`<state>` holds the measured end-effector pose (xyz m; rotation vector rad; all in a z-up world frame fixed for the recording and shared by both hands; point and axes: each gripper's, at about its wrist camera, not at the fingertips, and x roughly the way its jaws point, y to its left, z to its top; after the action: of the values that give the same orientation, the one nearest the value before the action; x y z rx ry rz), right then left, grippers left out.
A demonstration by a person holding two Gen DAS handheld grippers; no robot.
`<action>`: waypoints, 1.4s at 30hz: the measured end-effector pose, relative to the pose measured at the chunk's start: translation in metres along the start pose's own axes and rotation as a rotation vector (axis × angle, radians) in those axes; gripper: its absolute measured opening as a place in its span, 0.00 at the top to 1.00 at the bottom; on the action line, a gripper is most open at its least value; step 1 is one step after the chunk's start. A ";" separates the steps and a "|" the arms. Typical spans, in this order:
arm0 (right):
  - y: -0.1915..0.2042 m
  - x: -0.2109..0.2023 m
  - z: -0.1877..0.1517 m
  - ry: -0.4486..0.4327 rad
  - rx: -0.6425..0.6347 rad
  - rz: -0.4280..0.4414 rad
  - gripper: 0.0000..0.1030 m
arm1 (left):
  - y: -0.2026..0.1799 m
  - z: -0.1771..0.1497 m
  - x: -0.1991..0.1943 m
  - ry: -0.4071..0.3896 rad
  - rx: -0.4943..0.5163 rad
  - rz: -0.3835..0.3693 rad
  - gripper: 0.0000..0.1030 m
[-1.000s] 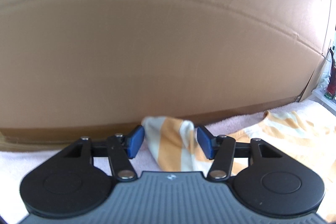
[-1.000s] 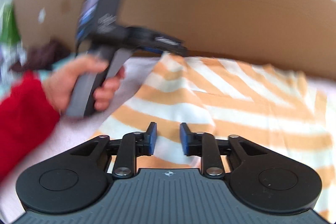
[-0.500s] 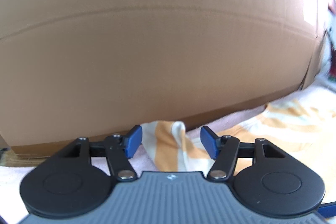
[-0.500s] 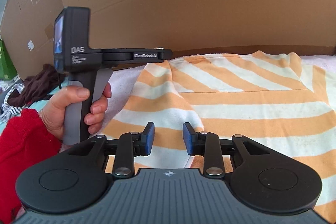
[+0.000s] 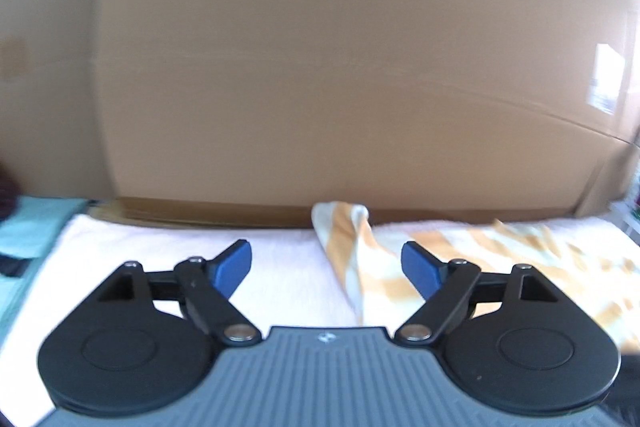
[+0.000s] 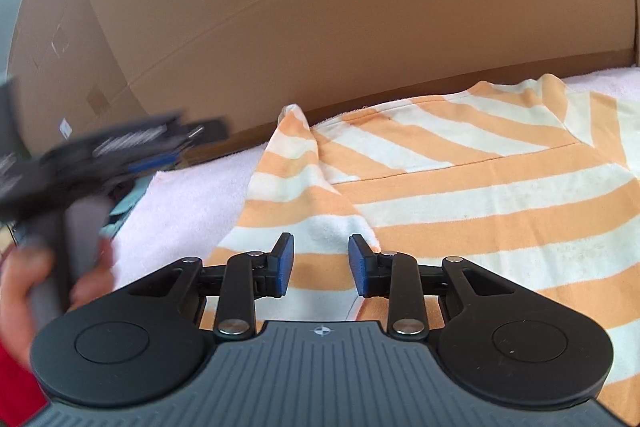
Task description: Fold clothes
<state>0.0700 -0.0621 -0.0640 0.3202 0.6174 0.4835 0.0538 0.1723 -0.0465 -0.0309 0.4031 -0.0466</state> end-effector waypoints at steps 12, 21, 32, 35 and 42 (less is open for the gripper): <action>0.003 -0.005 0.002 -0.069 -0.009 -0.027 0.58 | -0.005 -0.088 -0.144 0.047 -0.036 -0.024 0.18; 0.016 -0.018 -0.001 -0.174 -0.092 -0.002 0.28 | -0.001 -0.104 -0.144 0.085 -0.162 -0.069 0.14; 0.017 -0.118 -0.067 -0.549 -0.086 -0.036 0.00 | 0.006 -0.115 -0.164 0.095 -0.171 -0.145 0.09; 0.012 -0.133 -0.070 -0.426 -0.107 -0.031 0.03 | 0.007 -0.117 -0.169 0.098 -0.169 -0.151 0.09; 0.014 -0.135 -0.096 -0.223 -0.109 -0.050 0.30 | -0.005 -0.125 -0.187 0.103 -0.112 -0.168 0.10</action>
<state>-0.0896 -0.1066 -0.0683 0.2499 0.3799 0.4248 -0.1675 0.1748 -0.0876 -0.1731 0.5053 -0.1920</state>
